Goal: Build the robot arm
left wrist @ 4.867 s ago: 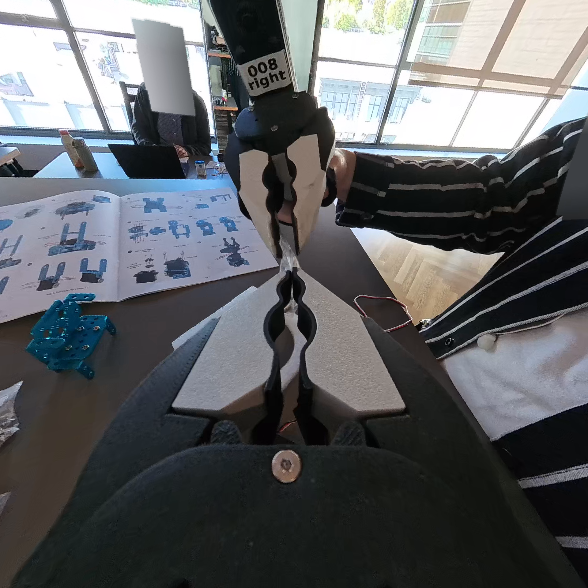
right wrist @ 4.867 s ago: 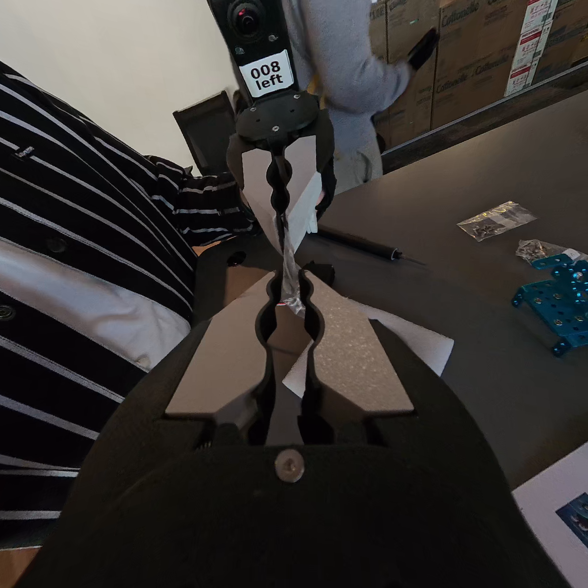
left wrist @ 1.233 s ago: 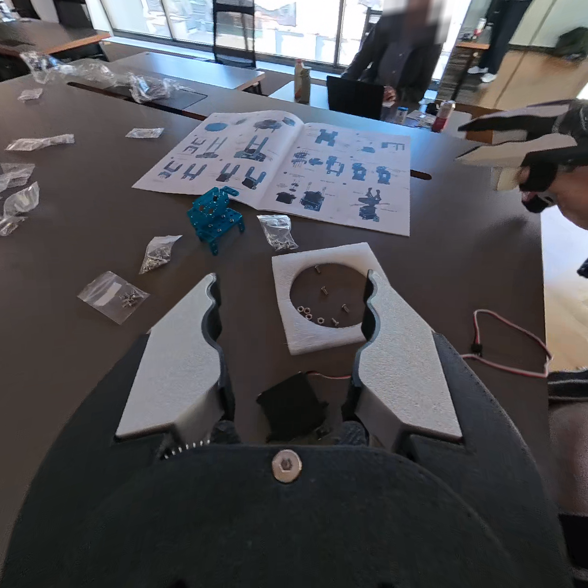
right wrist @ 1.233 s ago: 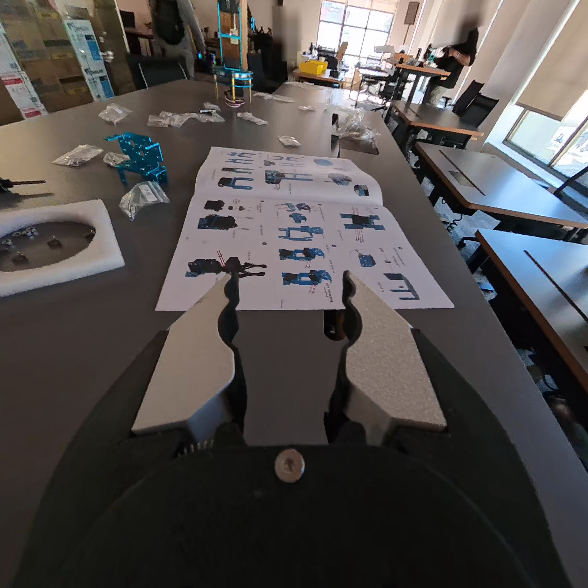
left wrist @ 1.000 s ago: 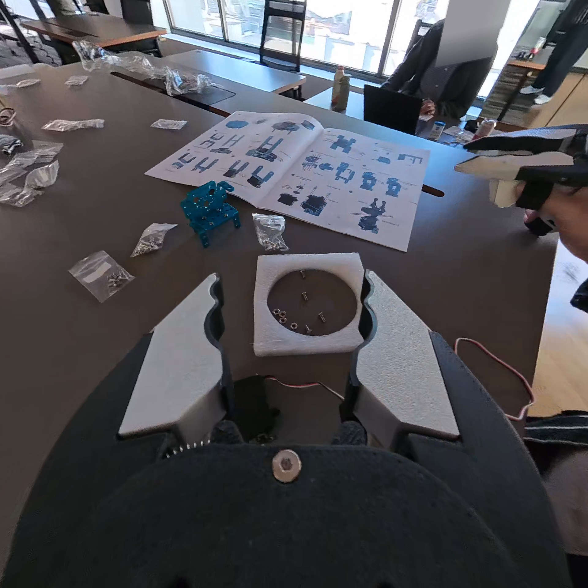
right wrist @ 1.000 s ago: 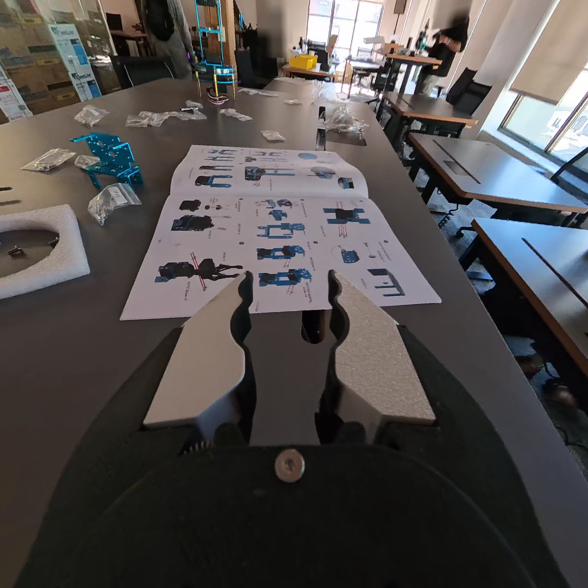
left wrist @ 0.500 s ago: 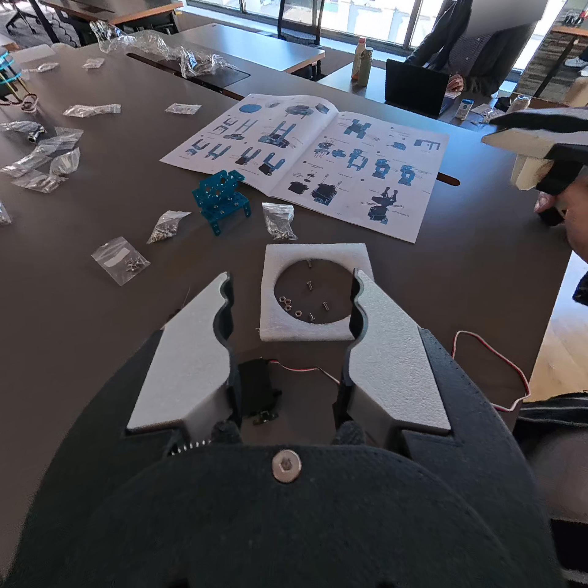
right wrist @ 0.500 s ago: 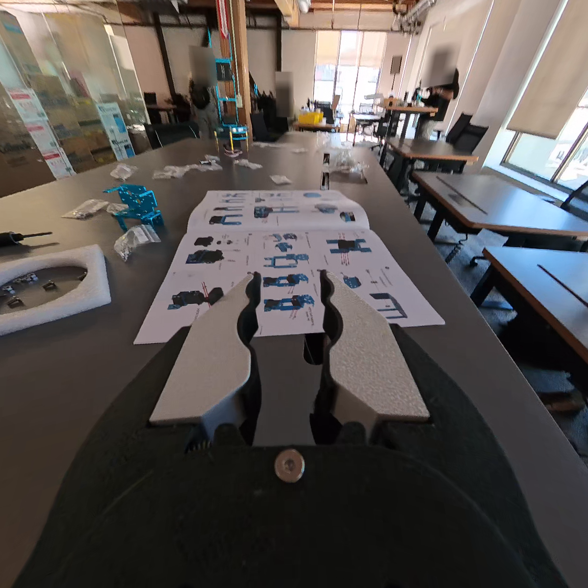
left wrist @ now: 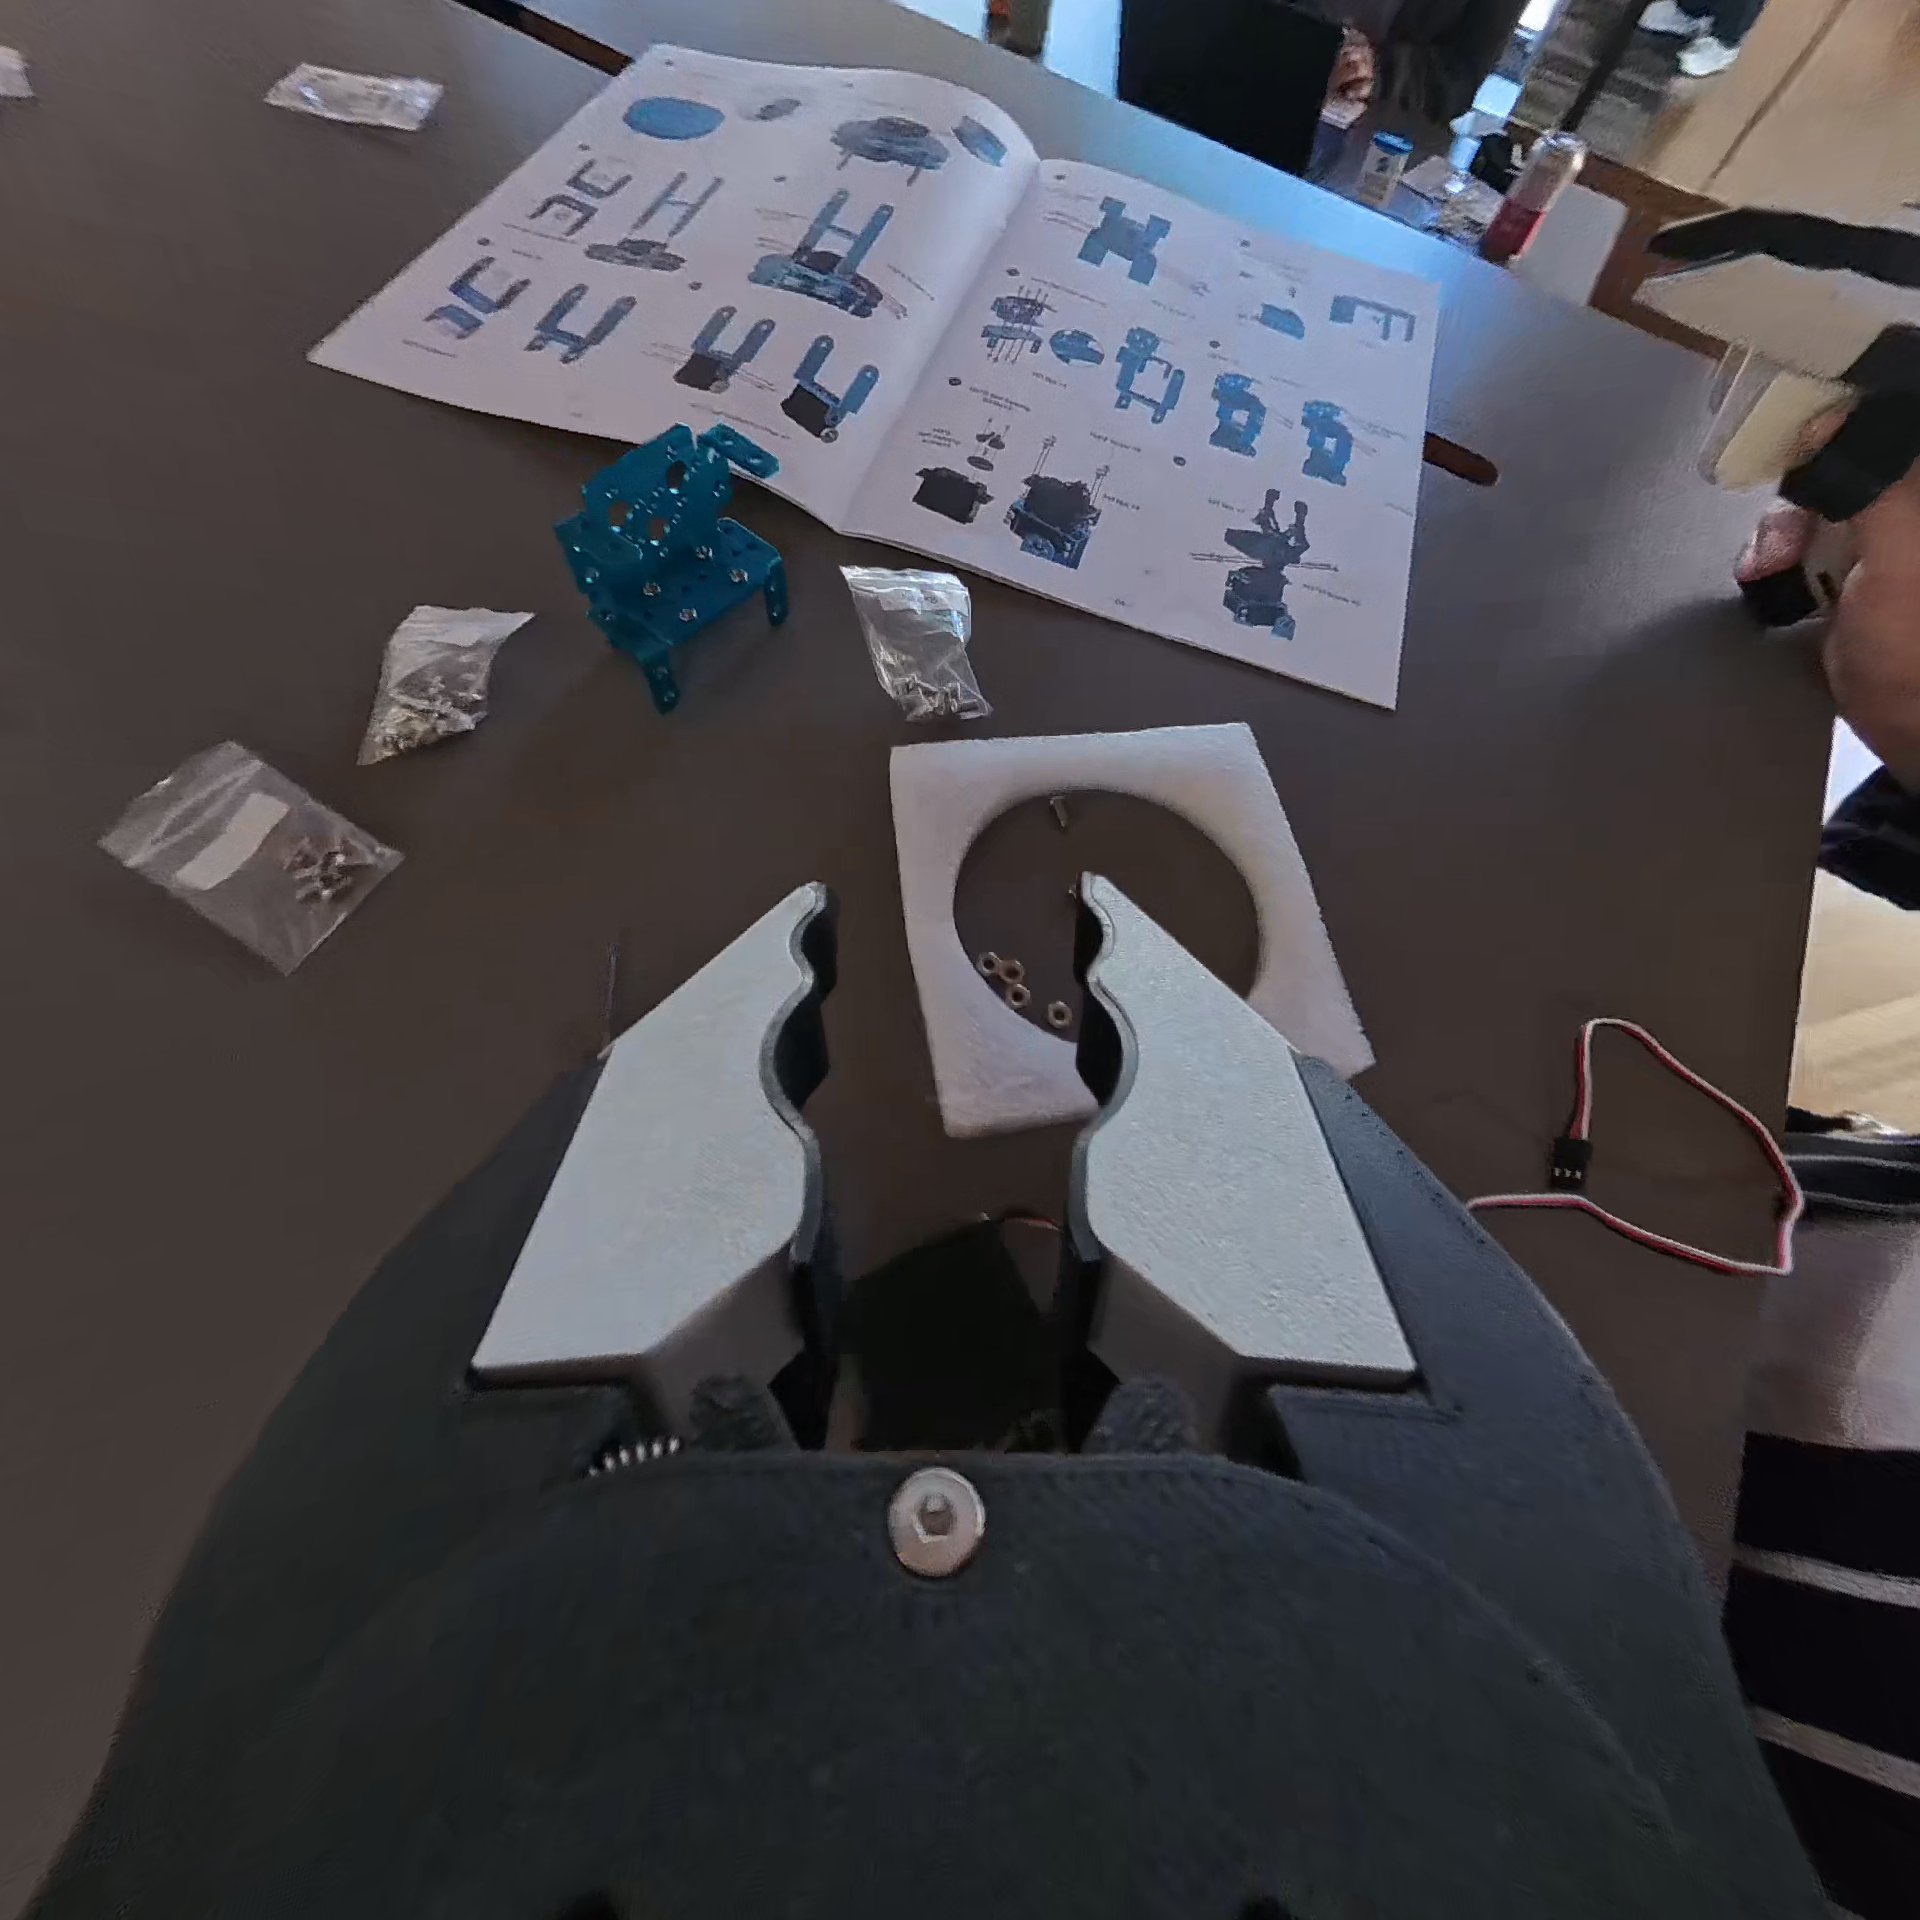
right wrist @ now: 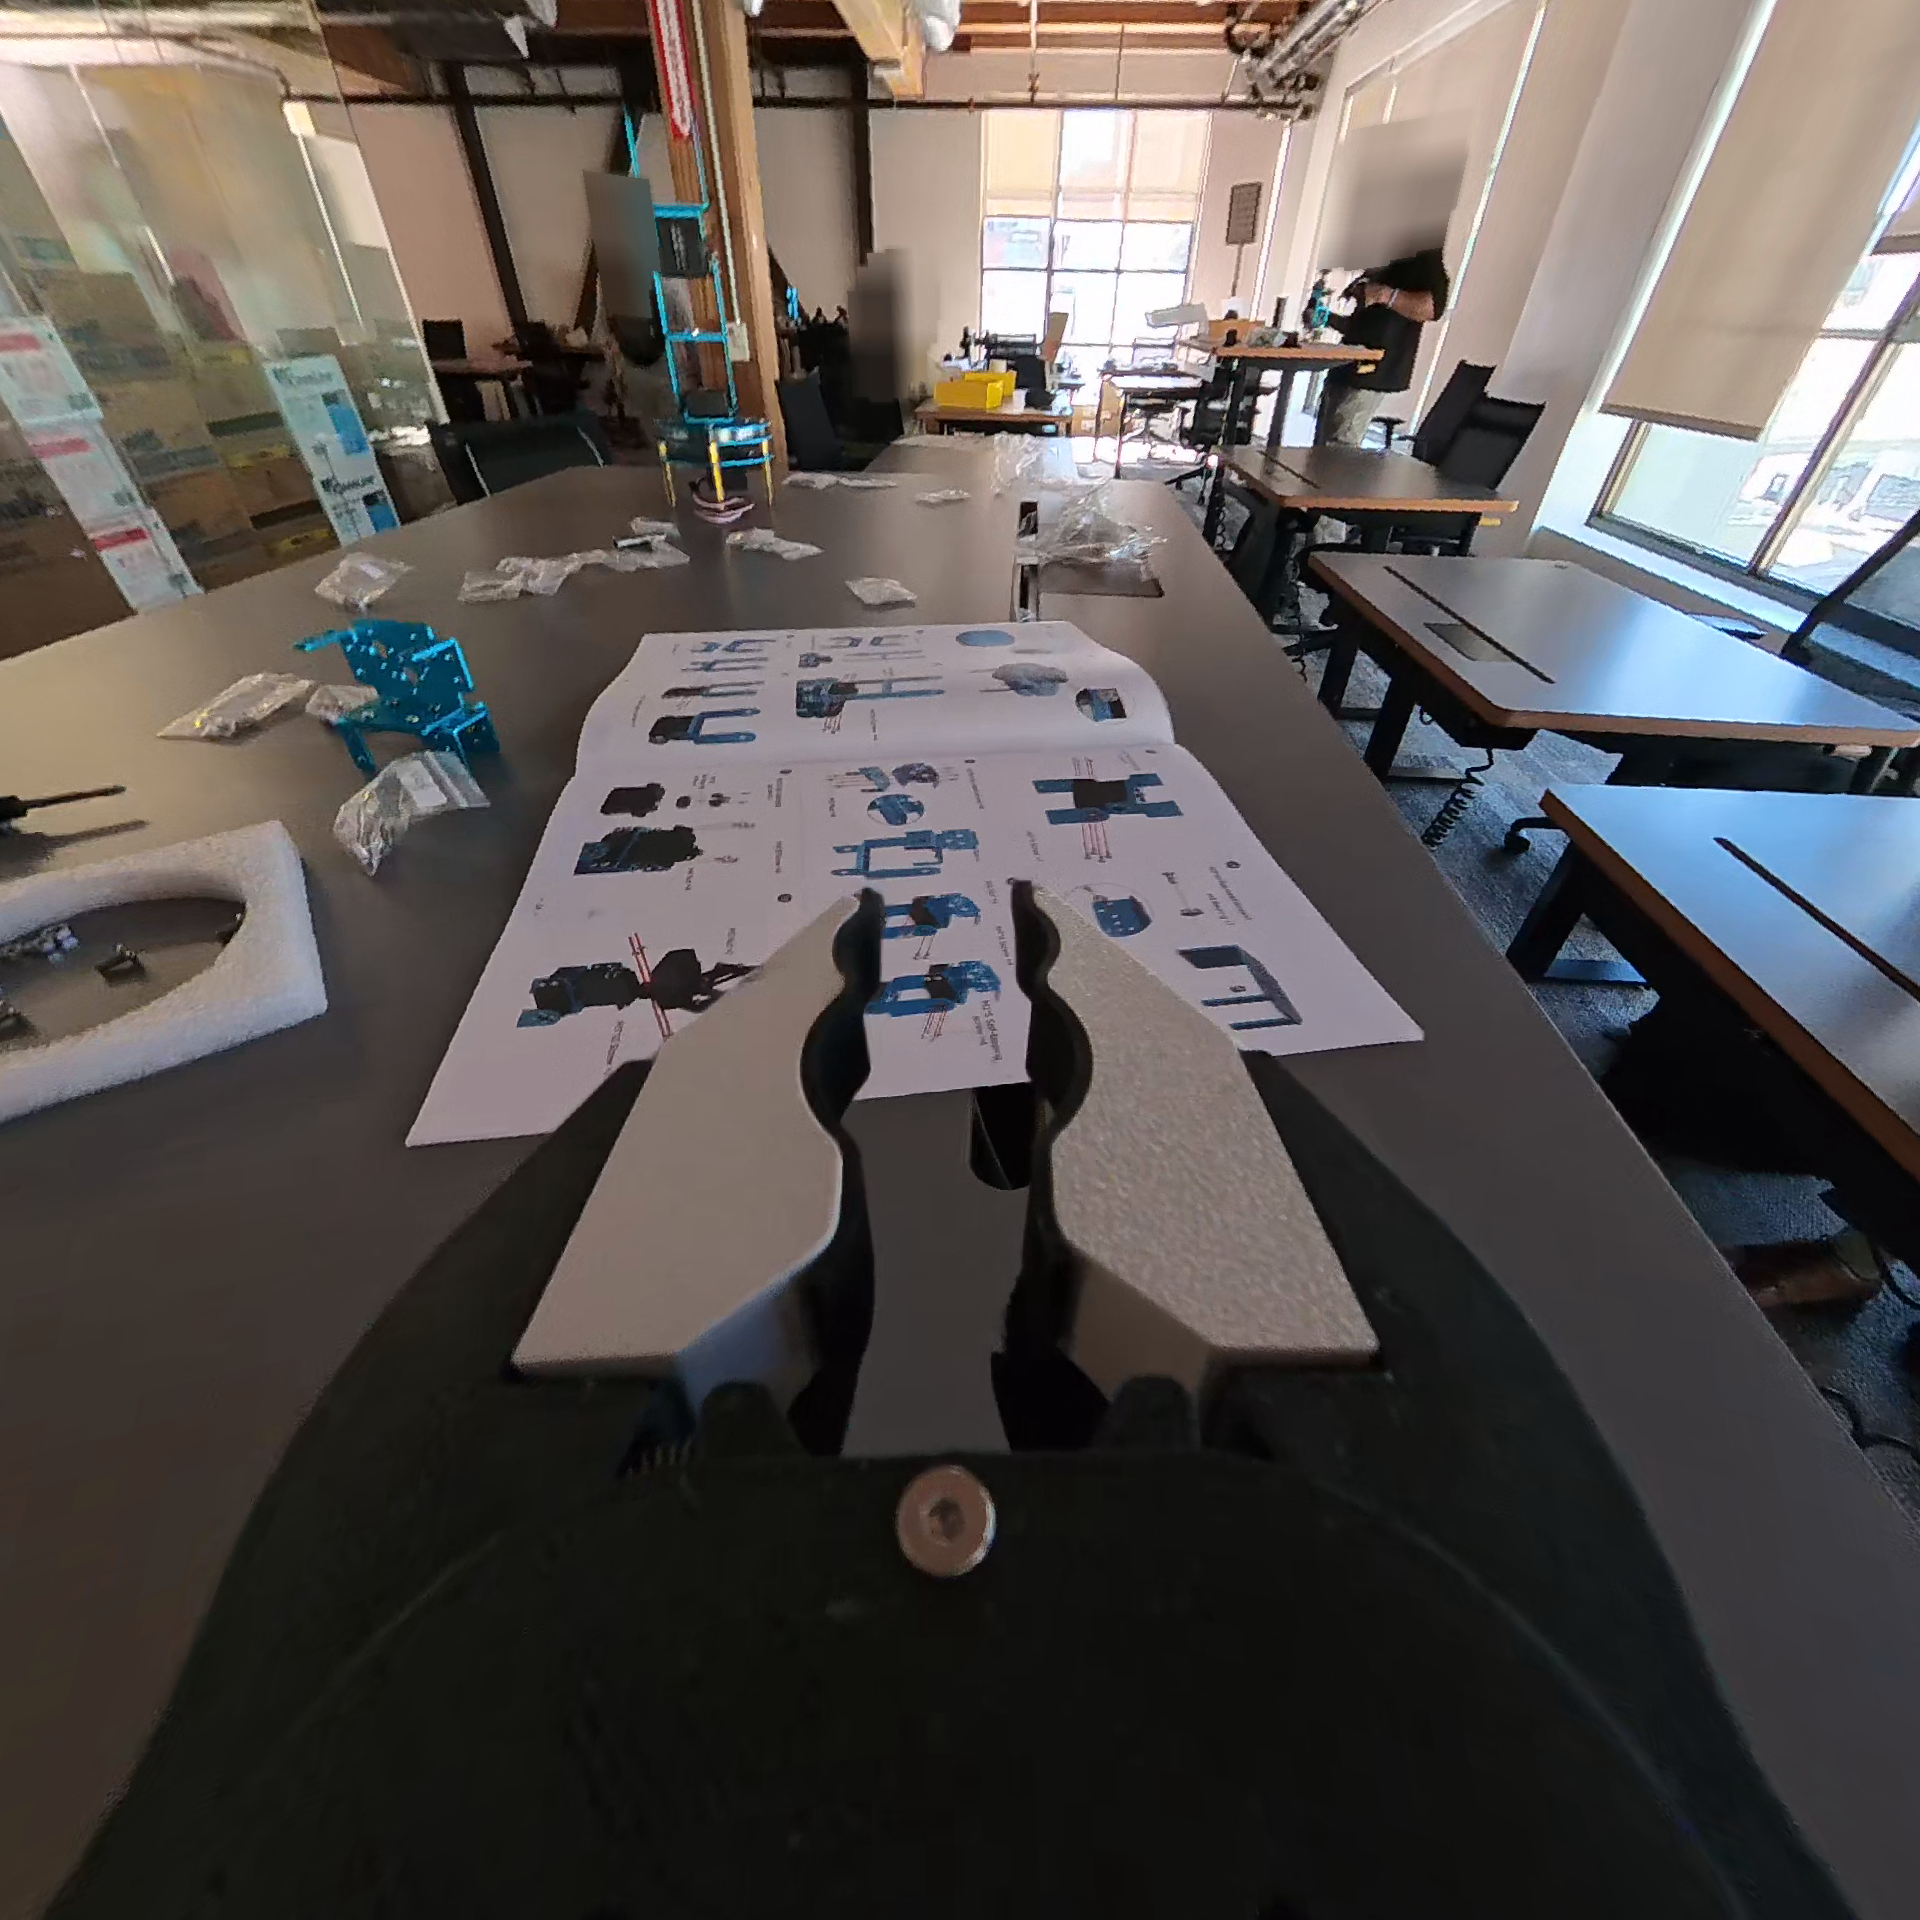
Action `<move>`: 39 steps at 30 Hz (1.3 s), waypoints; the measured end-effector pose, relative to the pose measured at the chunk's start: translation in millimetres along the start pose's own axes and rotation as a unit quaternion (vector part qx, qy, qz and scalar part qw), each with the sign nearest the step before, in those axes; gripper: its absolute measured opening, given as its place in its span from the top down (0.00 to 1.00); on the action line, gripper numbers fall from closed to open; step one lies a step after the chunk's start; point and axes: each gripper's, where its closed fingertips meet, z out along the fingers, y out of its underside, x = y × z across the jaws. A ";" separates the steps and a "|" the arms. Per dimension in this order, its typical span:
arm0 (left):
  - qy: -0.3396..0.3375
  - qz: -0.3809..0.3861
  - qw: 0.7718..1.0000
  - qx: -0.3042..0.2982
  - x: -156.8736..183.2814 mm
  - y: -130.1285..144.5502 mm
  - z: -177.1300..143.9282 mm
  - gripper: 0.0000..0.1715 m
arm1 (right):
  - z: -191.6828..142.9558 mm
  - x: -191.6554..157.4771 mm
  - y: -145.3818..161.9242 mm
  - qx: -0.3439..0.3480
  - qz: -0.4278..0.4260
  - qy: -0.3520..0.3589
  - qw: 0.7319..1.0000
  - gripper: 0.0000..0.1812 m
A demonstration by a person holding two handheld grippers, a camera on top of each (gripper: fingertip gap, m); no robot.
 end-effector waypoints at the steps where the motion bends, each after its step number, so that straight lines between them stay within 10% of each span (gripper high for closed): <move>1: 0.013 -0.001 1.000 -0.009 -4.0 -0.5 5.3 0.73 | 1.1 -3.1 1.4 -0.006 -0.009 -0.006 1.000 0.87; 15: 0.147 0.078 0.974 -0.155 -8.4 54.1 39.0 0.72 | 9.2 -167.5 2.9 -0.030 -0.002 -0.070 0.997 0.91; 24: 0.124 0.022 0.988 -0.089 -15.0 39.2 24.5 0.73 | 1.4 -166.2 -5.2 0.000 0.093 -0.132 0.987 0.91; 29: 0.046 -0.006 0.999 0.025 -28.4 16.3 -27.2 0.73 | 0.8 -162.2 -6.3 0.003 0.126 -0.143 0.982 0.91; 39: -0.177 0.009 0.983 -0.057 -61.2 73.4 -129.4 0.66 | 12.9 -176.0 14.7 -0.095 0.032 -0.082 0.992 0.83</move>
